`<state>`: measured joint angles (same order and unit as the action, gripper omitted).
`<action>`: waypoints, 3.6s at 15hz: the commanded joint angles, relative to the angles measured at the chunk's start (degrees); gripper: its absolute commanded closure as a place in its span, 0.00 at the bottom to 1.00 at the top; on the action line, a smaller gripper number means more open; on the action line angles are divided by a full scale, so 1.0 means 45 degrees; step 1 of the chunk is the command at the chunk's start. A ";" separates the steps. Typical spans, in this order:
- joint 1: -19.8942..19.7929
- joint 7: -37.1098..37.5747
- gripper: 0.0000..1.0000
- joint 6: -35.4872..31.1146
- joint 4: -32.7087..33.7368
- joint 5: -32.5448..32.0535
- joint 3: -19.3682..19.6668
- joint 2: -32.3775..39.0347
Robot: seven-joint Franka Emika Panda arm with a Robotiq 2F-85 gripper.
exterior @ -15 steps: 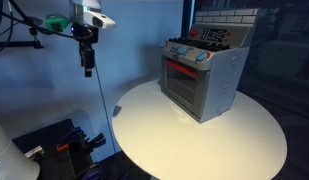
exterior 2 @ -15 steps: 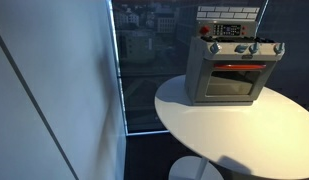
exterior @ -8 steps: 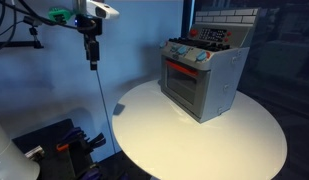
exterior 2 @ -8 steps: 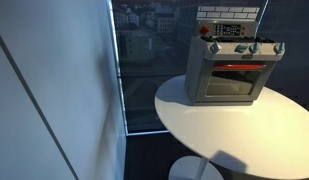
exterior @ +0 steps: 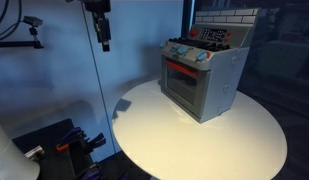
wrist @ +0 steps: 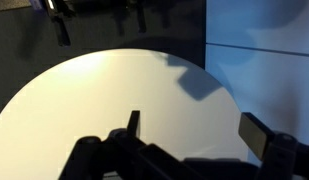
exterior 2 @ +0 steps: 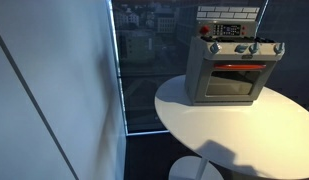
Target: Rotate the far right knob of the stove clockwise once
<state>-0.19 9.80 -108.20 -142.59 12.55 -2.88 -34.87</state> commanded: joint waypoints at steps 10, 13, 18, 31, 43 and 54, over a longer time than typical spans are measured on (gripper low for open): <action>-0.1439 0.0144 0.00 -0.2435 0.1829 -0.1541 0.0839 0.1308; -0.1757 0.0239 0.00 -0.3606 0.1953 -0.2035 0.0975 0.1927; -0.2085 0.0473 0.00 -0.5341 0.2130 -0.2456 0.1173 0.2867; -0.1966 0.0322 0.00 -0.6290 0.1953 -0.2292 0.1363 0.3147; -0.1971 0.1418 0.00 -0.6931 0.3823 -0.2102 0.1392 0.5464; -0.1779 0.1357 0.00 -0.9000 0.5040 -0.1830 0.1661 0.7684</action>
<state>-9.21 16.27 -146.92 -122.06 2.87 3.68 -2.58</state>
